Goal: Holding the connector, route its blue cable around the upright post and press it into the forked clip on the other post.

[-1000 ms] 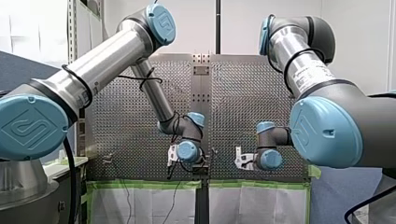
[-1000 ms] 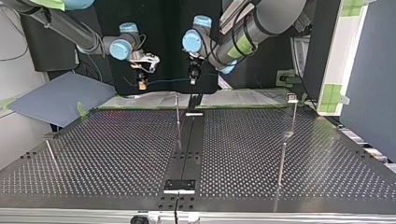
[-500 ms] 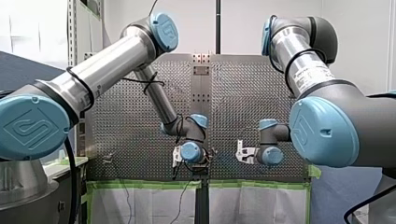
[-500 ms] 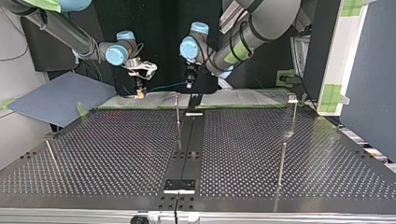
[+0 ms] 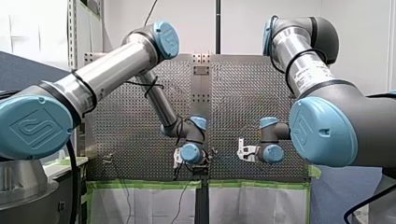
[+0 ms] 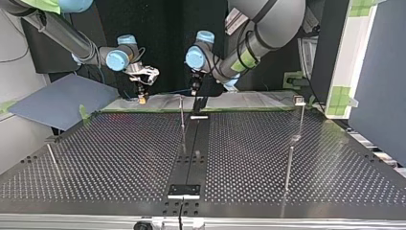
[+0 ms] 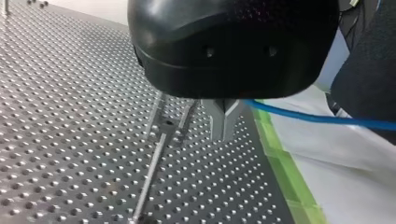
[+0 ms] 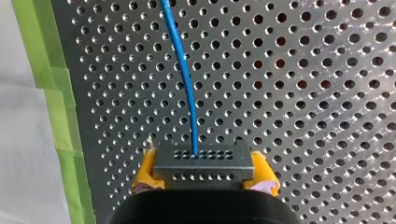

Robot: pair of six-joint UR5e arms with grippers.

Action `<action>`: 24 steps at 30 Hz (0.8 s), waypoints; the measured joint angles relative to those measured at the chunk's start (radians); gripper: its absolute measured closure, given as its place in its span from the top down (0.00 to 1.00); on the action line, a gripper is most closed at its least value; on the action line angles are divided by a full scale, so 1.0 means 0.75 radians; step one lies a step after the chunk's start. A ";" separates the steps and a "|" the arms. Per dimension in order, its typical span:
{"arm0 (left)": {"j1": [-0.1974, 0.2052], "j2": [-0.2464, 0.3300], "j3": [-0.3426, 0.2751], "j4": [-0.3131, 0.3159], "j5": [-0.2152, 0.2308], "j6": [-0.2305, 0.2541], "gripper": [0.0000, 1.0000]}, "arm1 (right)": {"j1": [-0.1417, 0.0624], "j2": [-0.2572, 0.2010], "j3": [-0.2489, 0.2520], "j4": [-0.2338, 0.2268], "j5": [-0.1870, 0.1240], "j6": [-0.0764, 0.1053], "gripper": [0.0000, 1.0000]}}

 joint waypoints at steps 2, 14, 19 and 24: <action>0.005 -0.018 0.014 0.000 0.004 -0.005 0.00 | 0.000 0.000 0.000 0.002 0.000 -0.003 0.00; 0.041 -0.043 0.113 -0.098 0.009 -0.001 0.00 | -0.006 0.002 -0.001 -0.001 0.002 -0.007 0.00; 0.053 -0.044 0.119 -0.100 0.021 0.007 0.00 | -0.010 0.002 -0.005 -0.002 0.002 -0.005 0.00; 0.071 -0.045 0.140 -0.106 0.046 0.010 0.00 | -0.012 0.004 -0.017 0.005 0.002 -0.004 0.00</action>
